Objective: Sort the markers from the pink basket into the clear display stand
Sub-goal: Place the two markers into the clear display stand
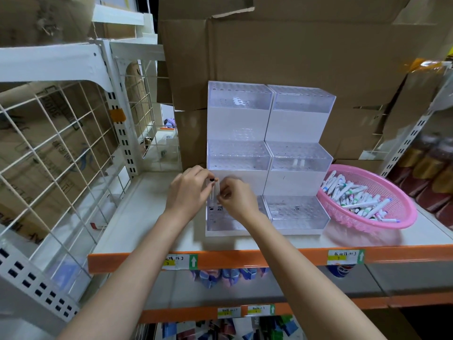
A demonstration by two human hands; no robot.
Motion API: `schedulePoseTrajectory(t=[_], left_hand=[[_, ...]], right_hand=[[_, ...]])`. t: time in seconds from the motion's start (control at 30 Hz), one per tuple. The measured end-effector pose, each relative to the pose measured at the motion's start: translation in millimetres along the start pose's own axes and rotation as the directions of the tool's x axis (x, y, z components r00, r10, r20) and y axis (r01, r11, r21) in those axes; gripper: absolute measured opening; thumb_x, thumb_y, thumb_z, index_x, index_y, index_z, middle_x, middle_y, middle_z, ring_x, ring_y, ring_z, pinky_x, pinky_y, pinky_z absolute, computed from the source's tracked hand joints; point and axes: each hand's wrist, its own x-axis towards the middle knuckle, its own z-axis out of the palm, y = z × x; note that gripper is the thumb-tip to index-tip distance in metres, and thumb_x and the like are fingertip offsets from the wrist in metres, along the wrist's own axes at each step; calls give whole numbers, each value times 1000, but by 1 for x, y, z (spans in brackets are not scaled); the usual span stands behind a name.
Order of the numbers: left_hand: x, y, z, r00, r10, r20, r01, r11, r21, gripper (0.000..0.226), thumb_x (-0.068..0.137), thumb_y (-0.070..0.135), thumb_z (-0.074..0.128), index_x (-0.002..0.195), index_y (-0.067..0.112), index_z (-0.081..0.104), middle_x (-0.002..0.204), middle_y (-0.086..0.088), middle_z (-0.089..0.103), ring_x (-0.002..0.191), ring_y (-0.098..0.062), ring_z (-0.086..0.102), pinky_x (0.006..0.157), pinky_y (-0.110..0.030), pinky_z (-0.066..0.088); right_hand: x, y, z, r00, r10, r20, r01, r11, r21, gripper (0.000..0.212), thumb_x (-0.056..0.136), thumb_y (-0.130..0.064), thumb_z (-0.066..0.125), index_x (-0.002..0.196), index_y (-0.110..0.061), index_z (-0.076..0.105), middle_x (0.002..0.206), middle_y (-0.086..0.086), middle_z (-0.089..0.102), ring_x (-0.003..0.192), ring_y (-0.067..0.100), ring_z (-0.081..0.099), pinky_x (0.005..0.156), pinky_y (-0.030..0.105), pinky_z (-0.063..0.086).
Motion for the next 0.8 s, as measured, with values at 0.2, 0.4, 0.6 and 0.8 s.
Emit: schedulePoseTrajectory(t=[0.2, 0.4, 0.6, 0.8], left_hand=[[-2, 0, 0, 999, -37, -11, 37, 999, -4, 12, 80, 16, 69, 92, 21, 69, 88, 8, 66, 83, -18, 64, 64, -28, 46], [1, -1, 0, 999, -46, 11, 46, 999, -13, 11, 81, 16, 68, 91, 20, 69, 88, 6, 65, 85, -19, 63, 64, -29, 48], [0, 0, -1, 998, -61, 20, 62, 998, -32, 10, 81, 16, 68, 90, 21, 69, 85, 8, 65, 84, -17, 62, 62, -28, 45], [3, 1, -1, 996, -74, 44, 76, 996, -44, 9, 81, 18, 69, 89, 22, 69, 82, 8, 65, 83, -17, 60, 61, -27, 44]], right_hand=[[3, -2, -3, 1000, 25, 9, -24, 998, -61, 11, 82, -10, 61, 81, -21, 62, 73, -7, 61, 80, 20, 65, 62, 30, 50], [1, -7, 0, 994, 108, -31, -110, 989, -96, 7, 85, -21, 60, 87, -21, 67, 92, -1, 70, 92, 21, 64, 69, 31, 50], [0, -11, -8, 993, 114, -30, -116, 988, -105, 19, 90, -33, 59, 82, -19, 69, 87, -1, 71, 86, 20, 64, 60, 27, 44], [2, -14, -13, 982, 86, -169, -83, 996, 29, 13, 86, -37, 67, 84, -24, 67, 81, -5, 70, 80, 13, 63, 56, 25, 40]])
